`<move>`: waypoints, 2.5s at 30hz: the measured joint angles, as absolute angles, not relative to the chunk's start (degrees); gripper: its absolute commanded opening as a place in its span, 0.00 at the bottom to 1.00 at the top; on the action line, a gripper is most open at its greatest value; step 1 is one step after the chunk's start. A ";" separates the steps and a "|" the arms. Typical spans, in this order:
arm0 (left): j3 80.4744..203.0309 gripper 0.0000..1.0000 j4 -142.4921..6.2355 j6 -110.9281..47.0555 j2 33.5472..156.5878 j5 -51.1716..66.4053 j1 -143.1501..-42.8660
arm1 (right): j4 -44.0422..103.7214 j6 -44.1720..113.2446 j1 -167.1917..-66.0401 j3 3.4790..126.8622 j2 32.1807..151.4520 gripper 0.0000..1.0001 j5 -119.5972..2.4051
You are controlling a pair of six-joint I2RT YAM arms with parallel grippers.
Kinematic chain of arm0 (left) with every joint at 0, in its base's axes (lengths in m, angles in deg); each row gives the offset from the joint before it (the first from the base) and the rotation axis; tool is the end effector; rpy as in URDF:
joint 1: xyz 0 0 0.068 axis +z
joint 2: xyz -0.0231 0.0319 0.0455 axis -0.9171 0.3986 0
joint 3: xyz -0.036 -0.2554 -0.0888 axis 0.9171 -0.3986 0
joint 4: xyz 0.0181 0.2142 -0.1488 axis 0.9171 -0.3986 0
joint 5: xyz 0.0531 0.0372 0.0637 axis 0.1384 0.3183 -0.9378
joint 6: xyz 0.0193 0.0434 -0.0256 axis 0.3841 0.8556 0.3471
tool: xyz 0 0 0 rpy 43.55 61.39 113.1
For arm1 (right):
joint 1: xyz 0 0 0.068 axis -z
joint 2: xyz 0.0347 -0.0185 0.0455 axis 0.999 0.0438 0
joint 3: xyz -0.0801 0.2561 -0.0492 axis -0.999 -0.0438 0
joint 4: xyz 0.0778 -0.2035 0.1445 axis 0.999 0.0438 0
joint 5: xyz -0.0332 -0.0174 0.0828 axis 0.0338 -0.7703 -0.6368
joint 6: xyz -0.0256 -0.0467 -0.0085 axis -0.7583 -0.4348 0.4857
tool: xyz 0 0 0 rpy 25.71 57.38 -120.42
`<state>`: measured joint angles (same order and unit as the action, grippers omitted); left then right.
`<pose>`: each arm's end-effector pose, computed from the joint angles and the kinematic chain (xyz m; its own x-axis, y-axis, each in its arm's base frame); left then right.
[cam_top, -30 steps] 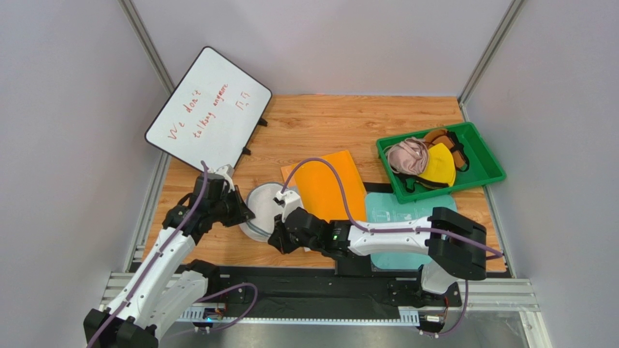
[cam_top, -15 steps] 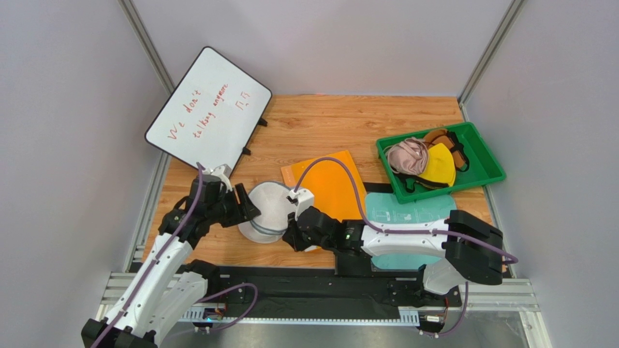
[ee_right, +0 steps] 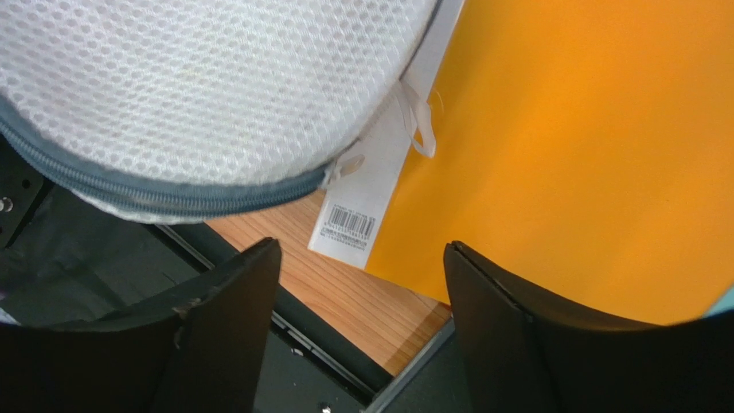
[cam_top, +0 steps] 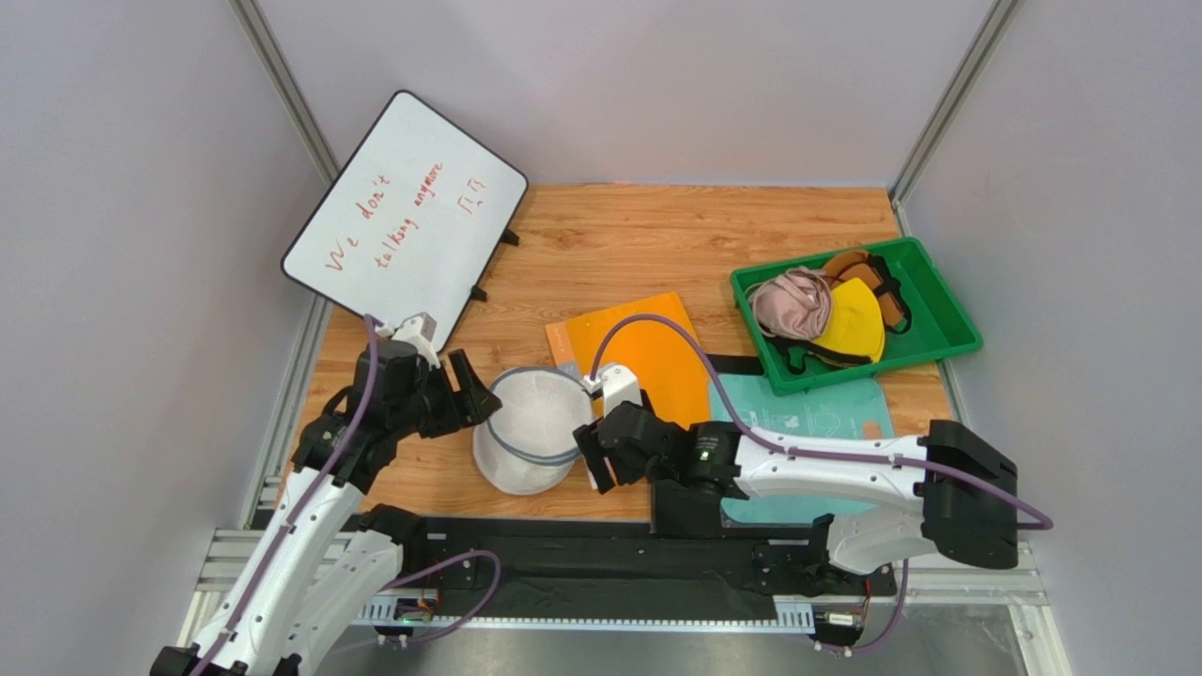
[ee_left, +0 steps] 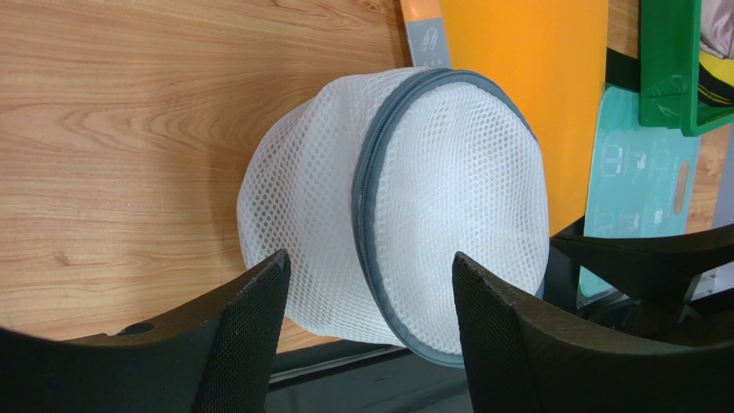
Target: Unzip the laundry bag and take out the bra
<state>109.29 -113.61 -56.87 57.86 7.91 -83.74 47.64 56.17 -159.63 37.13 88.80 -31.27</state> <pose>0.1296 -0.0457 0.2704 -0.7496 -0.3835 -0.5394 -0.0588 0.8504 -0.5229 0.0966 0.2605 0.2182 -0.5976 -0.3923 -0.6993 -0.6182 0.7808 0.0903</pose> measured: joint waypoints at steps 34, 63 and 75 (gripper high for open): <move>112.83 0.71 -118.87 -51.05 59.06 0.77 -80.20 | 48.69 32.10 -159.96 65.85 105.78 0.60 -56.39; 112.83 0.70 -118.85 -49.98 57.16 1.27 -79.85 | 48.88 33.83 -158.93 69.02 111.51 0.00 -45.79; 110.62 0.68 -115.40 -52.15 54.47 8.77 -79.81 | 45.28 39.49 -158.64 62.75 99.64 0.00 -37.50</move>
